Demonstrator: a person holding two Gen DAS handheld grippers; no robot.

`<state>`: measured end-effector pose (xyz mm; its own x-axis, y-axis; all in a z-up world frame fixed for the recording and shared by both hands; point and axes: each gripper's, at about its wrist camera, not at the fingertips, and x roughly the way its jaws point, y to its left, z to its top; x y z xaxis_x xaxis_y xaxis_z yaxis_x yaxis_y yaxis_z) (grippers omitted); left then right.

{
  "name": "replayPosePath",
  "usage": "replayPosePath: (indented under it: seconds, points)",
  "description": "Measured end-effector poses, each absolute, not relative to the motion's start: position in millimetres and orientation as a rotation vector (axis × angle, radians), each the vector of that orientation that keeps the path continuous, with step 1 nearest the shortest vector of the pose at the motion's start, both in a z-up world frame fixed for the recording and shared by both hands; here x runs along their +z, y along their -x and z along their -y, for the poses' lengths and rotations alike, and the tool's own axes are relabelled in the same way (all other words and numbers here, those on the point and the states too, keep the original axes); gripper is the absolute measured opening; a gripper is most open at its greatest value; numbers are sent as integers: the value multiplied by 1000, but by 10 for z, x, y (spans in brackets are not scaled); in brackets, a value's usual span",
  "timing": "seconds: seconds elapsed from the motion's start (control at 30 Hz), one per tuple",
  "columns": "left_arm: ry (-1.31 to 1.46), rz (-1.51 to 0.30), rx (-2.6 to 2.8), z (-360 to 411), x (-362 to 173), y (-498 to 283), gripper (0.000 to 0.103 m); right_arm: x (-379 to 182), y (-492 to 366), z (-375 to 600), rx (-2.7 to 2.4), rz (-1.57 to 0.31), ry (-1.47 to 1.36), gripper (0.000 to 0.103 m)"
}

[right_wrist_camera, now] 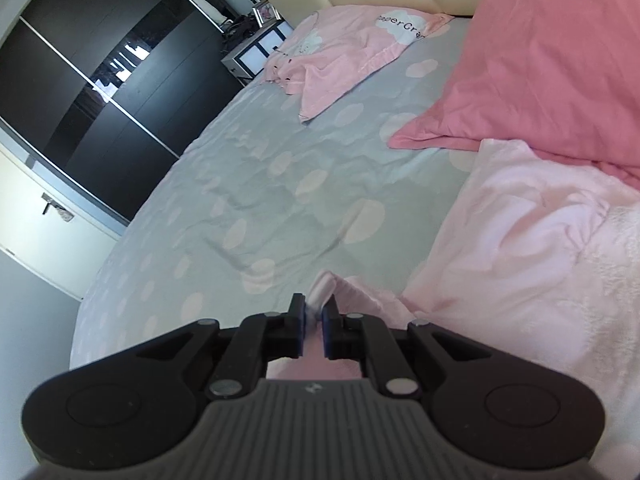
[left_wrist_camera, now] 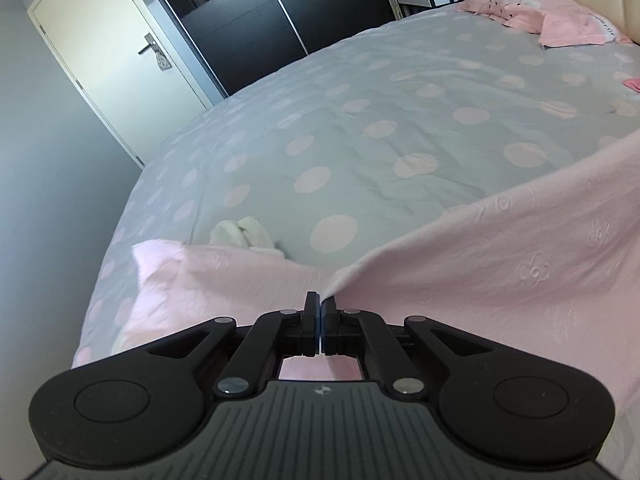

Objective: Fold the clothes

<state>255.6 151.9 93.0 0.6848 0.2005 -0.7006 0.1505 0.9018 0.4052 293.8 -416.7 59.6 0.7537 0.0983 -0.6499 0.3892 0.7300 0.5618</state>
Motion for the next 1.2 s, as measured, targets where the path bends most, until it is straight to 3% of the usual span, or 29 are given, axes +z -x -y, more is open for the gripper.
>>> replayPosePath:
  seconds: [0.1,0.23,0.27,0.53,0.63,0.77,0.87,0.93,1.13,1.2]
  points:
    - [-451,-846,26,-1553,697,-2759,0,383,-3122,4122,-205,-728,-708,11]
    - [-432,-879,27,-1610,416,-2978,1,197,-3252,4081,-220,-740,-680,26]
    - [-422,-890,31,-1634,367,-3004,2,174,-3263,4081,-222,-742,-679,35]
    - [-300,-912,67,-1819,221,-3058,19,321,-3107,4111,-198,-736,-657,47]
    - [-239,-907,82,-1882,223,-3031,21,423,-3008,4137,-170,-712,-653,59]
    - [-218,-907,96,-1899,255,-2999,23,526,-2951,4133,-141,-737,-597,57]
    - [-211,-896,96,-1868,332,-2985,35,525,-2919,4025,-97,-824,-497,45]
    - [-220,-880,78,-1852,404,-2936,43,509,-2873,3922,-37,-863,-430,44]
    - [-231,-878,59,-1831,561,-2779,44,332,-2733,3797,11,-951,-288,43]
    - [-212,-890,54,-1839,620,-2681,44,228,-2721,3818,22,-988,-285,34]
